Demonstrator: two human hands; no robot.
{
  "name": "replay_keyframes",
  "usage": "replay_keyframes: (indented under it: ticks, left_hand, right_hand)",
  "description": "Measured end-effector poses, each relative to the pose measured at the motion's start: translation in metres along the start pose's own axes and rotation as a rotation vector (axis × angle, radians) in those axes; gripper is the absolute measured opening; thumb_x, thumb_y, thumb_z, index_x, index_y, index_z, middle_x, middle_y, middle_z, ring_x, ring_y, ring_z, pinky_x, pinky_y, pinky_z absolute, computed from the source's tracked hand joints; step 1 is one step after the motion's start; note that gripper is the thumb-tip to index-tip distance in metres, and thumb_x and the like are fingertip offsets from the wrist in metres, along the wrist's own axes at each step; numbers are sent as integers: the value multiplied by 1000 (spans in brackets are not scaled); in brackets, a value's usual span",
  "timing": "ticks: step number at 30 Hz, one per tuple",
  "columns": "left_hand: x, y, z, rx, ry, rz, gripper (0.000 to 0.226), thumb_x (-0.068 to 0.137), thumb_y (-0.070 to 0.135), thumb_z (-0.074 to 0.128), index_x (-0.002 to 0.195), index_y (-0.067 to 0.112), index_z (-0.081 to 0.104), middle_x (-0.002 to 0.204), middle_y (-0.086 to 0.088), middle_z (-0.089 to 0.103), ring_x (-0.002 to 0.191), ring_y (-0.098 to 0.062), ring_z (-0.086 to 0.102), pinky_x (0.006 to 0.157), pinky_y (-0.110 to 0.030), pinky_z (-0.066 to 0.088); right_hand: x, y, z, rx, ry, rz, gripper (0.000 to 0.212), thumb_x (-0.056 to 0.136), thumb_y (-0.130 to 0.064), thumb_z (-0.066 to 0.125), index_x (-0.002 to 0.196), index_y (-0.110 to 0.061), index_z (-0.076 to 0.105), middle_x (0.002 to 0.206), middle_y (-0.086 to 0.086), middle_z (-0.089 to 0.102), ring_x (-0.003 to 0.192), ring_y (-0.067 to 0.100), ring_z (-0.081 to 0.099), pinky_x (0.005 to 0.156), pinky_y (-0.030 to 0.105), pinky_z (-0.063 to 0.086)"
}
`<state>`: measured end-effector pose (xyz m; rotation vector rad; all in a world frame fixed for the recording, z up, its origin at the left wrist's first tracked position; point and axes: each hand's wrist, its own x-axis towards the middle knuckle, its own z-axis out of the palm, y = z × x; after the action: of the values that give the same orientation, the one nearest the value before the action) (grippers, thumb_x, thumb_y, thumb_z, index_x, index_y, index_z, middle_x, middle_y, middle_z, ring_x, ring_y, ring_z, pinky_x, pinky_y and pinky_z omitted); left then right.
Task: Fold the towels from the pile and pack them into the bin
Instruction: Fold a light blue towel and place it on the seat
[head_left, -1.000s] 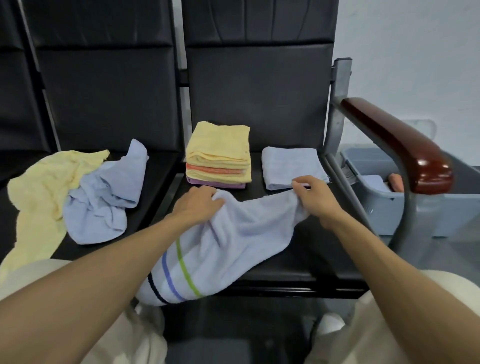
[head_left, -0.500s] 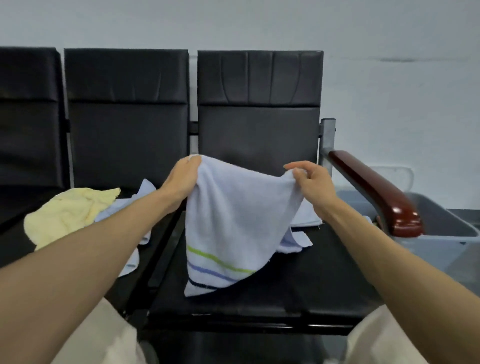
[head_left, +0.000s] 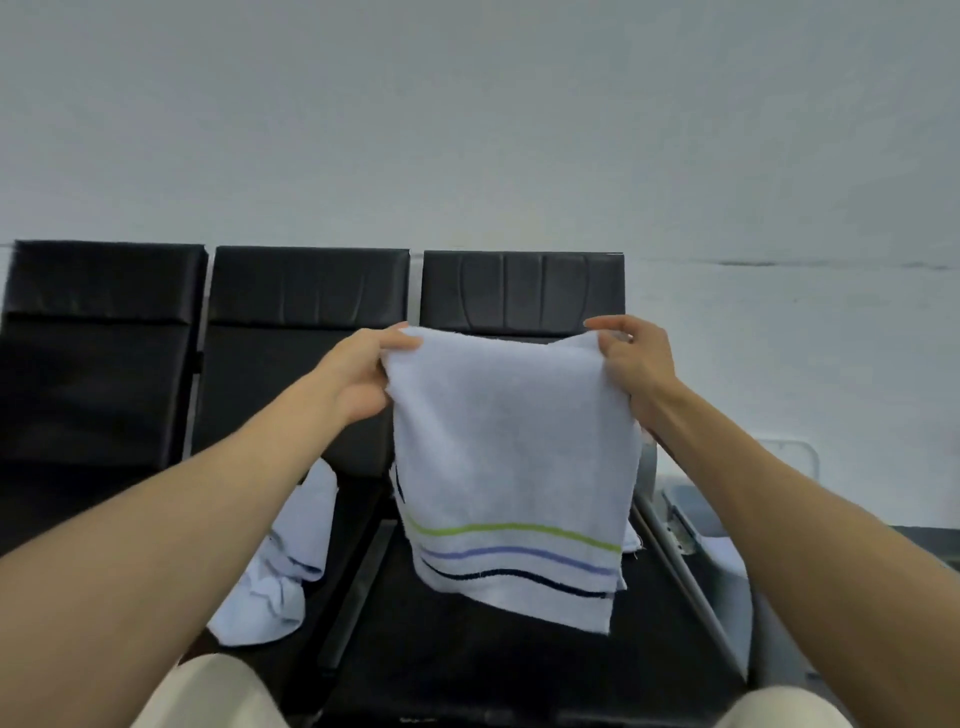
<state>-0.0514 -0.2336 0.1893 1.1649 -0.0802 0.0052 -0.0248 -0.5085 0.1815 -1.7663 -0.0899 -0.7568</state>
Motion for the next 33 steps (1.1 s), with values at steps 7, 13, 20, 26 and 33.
replay_keyframes:
  ticks: [7,13,20,26,33]
  left_hand:
    - [-14,18,-1,230,9,-98,28,96,9,56,122,4,63,115,-12,64,94,-22,63,72,-33,51]
    - [-12,22,-19,764,78,-84,39,88,-6,36,115,-1,64,128,-12,49,126,-28,44,100,-38,41]
    - [-12,-24,-24,1223,14,-7,56,81,-19,44,122,13,63,145,-15,42,132,-31,42,91,-30,45]
    - [-5,-105,-50,1306,-37,60,44,88,-14,43,120,9,63,113,-23,60,88,-27,60,60,-28,46]
    - [-5,-210,-103,1511,-258,-320,48,86,0,62,132,7,52,123,-13,58,111,-28,57,76,-24,42]
  right_hand:
    - [4,-18,-11,35,13,16,29,92,-5,48,93,-22,72,110,-1,66,114,19,56,99,32,46]
    - [6,-17,-11,41,12,19,30,90,-3,47,95,-19,72,105,-5,64,112,17,56,92,25,44]
    - [-7,14,7,-46,-8,39,31,94,-3,45,96,-19,71,105,-4,62,105,15,53,90,24,43]
    - [-31,82,14,-149,-149,177,34,87,1,44,90,-18,72,95,-3,63,92,12,53,70,16,41]
    - [-85,194,7,-532,-549,569,20,88,1,56,93,-7,73,88,8,61,76,19,53,62,25,44]
